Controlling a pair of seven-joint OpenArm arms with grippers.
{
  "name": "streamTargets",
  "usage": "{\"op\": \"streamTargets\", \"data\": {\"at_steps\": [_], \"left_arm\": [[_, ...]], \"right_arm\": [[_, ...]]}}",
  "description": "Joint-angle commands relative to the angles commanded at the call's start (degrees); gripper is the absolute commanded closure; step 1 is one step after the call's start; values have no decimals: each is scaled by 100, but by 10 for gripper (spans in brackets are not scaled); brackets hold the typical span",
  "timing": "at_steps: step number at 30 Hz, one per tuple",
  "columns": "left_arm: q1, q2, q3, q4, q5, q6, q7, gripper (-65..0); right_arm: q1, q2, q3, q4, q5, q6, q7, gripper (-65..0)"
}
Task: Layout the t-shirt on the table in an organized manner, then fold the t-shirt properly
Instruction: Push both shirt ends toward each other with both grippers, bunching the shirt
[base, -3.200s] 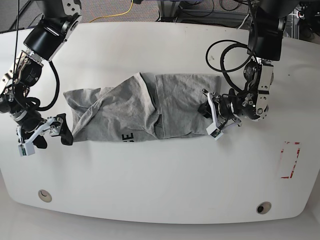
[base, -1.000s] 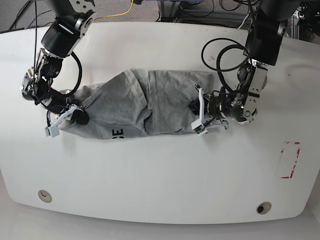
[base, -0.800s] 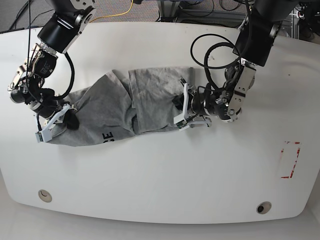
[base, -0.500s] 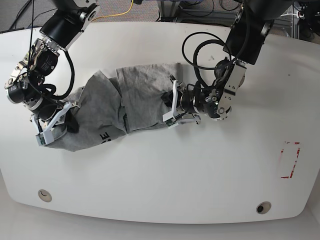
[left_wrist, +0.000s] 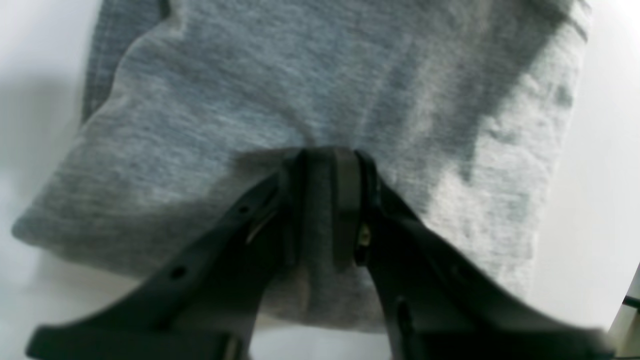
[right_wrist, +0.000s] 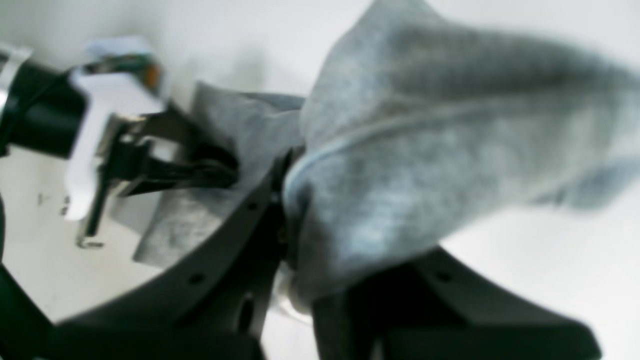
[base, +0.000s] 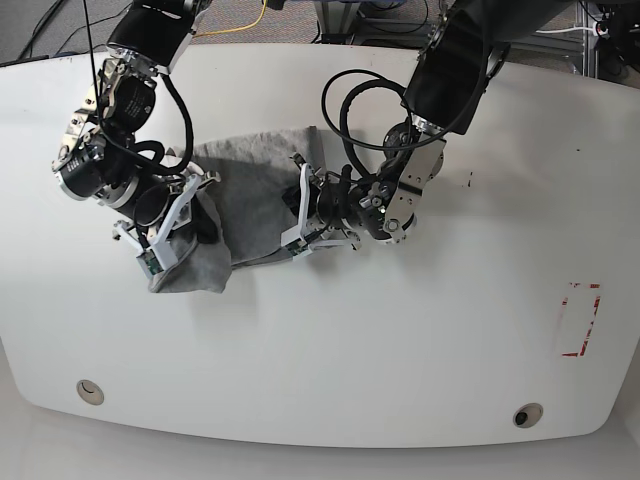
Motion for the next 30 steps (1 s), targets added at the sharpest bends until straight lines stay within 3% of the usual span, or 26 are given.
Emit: {"op": "streamTargets", "data": {"at_steps": [6, 14, 16, 19, 21, 23, 26, 30], "left_arm": [[0, 0, 0, 35, 0, 9, -26, -86], [-9, 0, -9, 53, -18, 9, -26, -86], [-9, 0, -9, 79, -18, 9, -26, -86], [-9, -18, -53, 316, -18, 0, -26, -89], [0, -9, -167, 501, -18, -9, -26, -93], [0, -9, -255, 598, -18, -9, -9, -121], [0, 0, -334, 712, -18, -9, -9, -189], [44, -26, -440, 1046, -18, -9, -9, -228]], "right_arm": [[-88, -26, -343, 0, -9, 0, 26, -14], [-88, 9, -360, -26, -9, 0, 26, -40], [-97, 18, -360, -26, -9, 0, 26, -100], [-123, 18, -360, -26, -9, 0, 26, -304], [-185, 18, -360, -26, -9, 0, 26, -495], [-237, 18, -369, -26, -9, 0, 26, -629], [-264, 9, -369, -26, -9, 0, 26, -650], [-273, 53, -360, -26, -9, 0, 26, -650]]}}
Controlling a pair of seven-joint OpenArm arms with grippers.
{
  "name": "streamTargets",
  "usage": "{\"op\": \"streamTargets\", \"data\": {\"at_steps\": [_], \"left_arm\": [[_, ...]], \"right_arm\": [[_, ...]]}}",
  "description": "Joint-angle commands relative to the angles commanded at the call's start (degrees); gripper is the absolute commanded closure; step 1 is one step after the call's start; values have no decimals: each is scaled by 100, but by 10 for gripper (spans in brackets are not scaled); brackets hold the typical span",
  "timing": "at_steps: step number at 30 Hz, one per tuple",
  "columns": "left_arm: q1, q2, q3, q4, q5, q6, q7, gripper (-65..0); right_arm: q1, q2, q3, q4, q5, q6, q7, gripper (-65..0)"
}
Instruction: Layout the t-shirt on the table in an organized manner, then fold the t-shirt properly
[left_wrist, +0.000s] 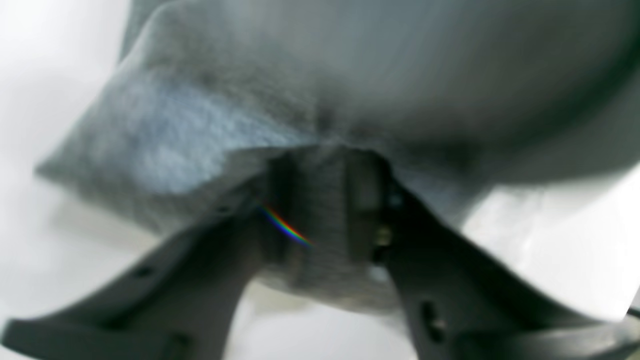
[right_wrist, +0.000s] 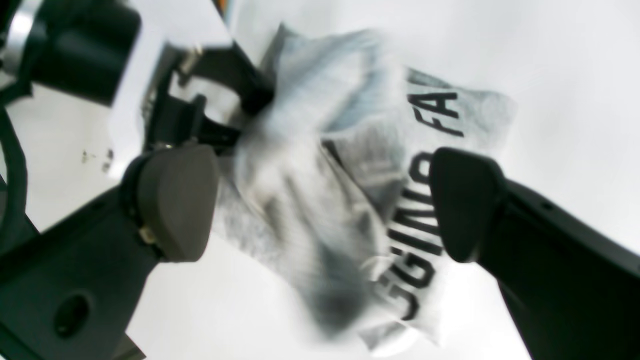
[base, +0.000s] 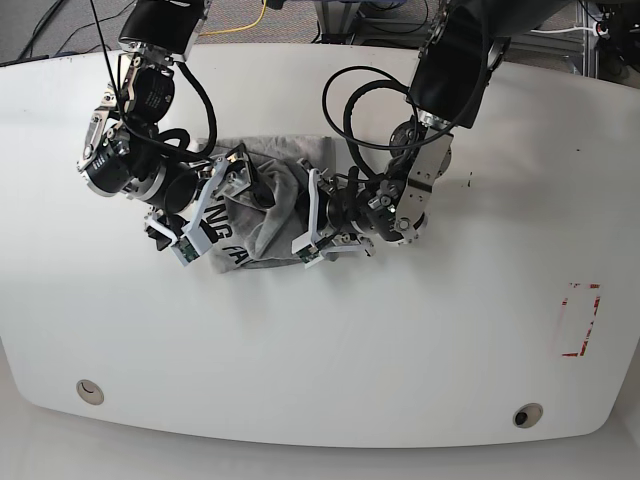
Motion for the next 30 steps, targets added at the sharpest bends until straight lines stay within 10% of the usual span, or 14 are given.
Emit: {"op": "streamTargets", "data": {"at_steps": [14, 22, 30], "left_arm": [[167, -158, -1477, 1881, 0, -9, 0, -226], [-149, -185, -3789, 2382, 26, 0, -26, -226], [-220, -941, -4598, 2470, 0, 0, -18, -226]], "right_arm": [[44, 431, 9, 0, 0, 0, 0, -650], [53, 484, 9, -18, 0, 0, 9, -650], [237, 334, 0, -545, -9, 0, 26, -650]]}}
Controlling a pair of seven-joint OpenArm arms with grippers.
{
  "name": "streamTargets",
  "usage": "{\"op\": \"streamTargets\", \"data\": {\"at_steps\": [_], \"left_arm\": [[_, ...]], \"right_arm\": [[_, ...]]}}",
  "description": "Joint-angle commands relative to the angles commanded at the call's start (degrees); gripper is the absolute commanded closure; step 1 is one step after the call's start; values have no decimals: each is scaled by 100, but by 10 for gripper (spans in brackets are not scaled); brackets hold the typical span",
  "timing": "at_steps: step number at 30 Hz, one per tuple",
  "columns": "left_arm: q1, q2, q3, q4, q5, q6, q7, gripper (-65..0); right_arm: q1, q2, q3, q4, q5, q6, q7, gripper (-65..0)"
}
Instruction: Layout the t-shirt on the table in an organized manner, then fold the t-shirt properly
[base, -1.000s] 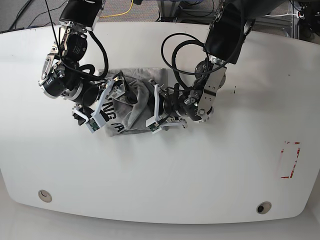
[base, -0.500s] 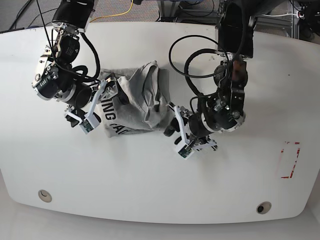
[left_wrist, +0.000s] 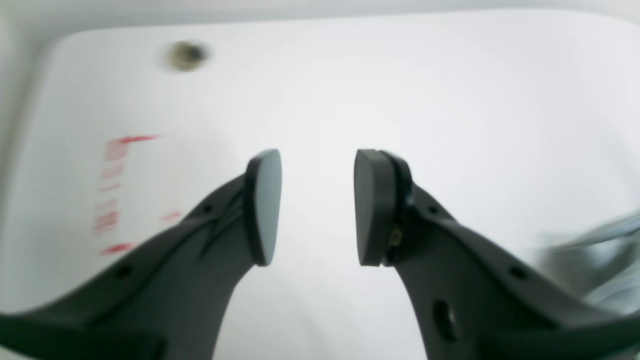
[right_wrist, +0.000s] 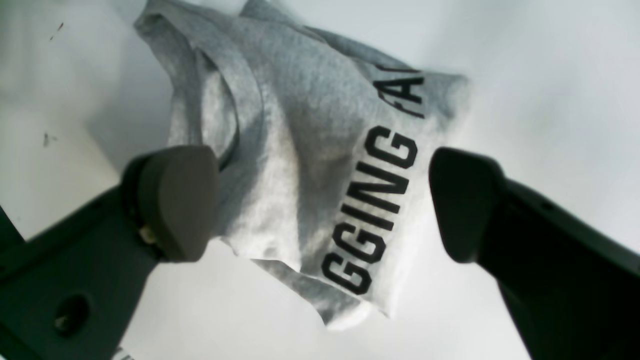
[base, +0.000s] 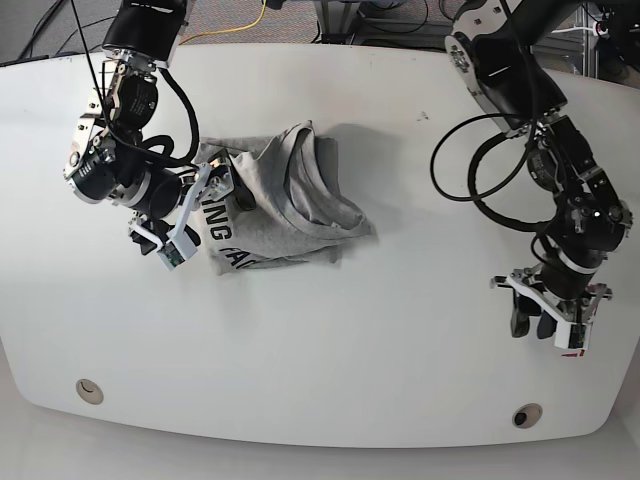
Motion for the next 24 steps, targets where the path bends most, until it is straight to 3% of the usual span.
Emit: {"op": "streamTargets", "data": {"at_steps": [5, 12, 16, 24], "left_arm": [[334, -158, 193, 0, 9, 0, 9, -226], [730, -220, 536, 0, 9, 0, 9, -225], [853, -220, 536, -18, 9, 0, 9, -225], [1055, -220, 545, -26, 9, 0, 9, -225]], "right_arm": [[79, 35, 0, -325, 0, 0, 369, -650], [-26, 97, -79, -651, 62, 0, 422, -650], [-360, -9, -510, -527, 62, 0, 431, -650], [-888, -299, -607, -158, 62, 0, 431, -650]]}}
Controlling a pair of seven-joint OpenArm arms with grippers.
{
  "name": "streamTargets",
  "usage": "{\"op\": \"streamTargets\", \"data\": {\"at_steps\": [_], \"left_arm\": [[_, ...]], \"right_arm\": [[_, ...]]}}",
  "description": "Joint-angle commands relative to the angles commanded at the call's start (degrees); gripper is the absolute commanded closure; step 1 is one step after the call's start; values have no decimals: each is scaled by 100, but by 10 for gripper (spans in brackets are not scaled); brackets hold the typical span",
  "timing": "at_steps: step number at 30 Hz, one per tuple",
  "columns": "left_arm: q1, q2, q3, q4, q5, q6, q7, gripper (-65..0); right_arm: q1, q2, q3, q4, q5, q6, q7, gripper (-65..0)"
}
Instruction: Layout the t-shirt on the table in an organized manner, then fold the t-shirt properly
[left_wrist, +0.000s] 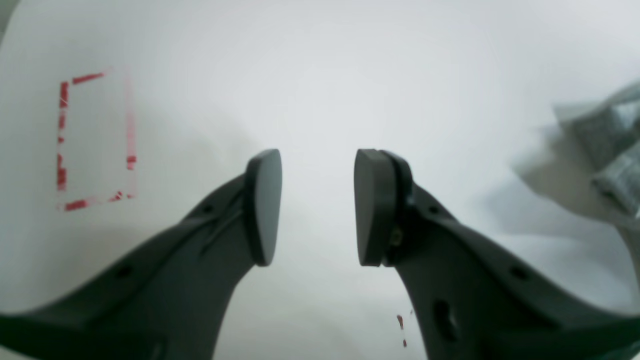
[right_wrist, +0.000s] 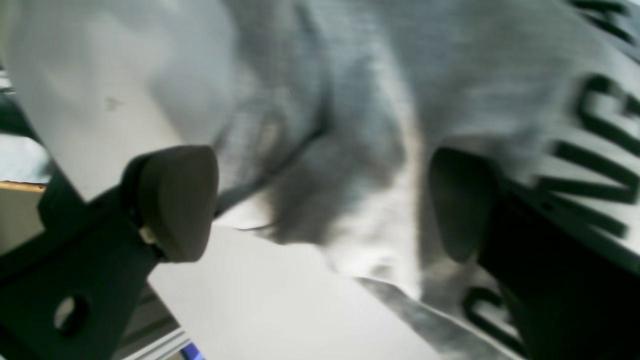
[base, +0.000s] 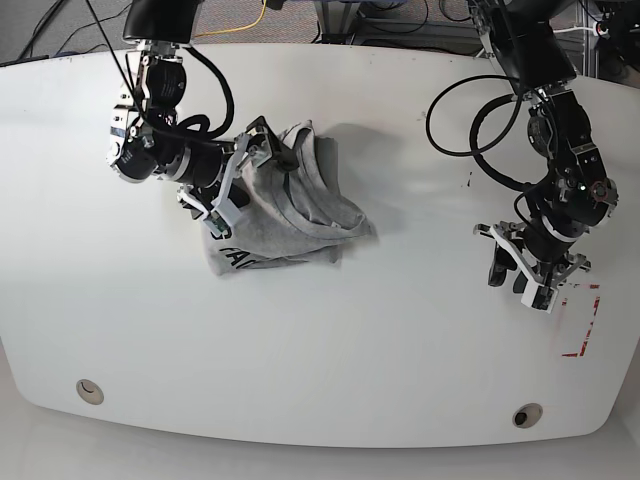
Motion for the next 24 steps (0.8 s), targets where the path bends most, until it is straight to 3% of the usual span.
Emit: {"op": "streamTargets", "data": {"at_steps": [9, 12, 16, 24], "left_arm": [[18, -9, 0, -9, 18, 0, 0, -225], [18, -18, 0, -26, 26, 0, 0, -225], [26, -18, 0, -26, 26, 0, 0, -225], [105, -18, 114, -202, 26, 0, -9, -225]], "right_arm": [[-325, -9, -475, 316, 0, 0, 0, -650], [-422, 53, -870, 598, -44, 0, 18, -650], [-422, 334, -1451, 782, -35, 0, 167, -650], [-246, 976, -2119, 853, -62, 0, 1073, -650]]}}
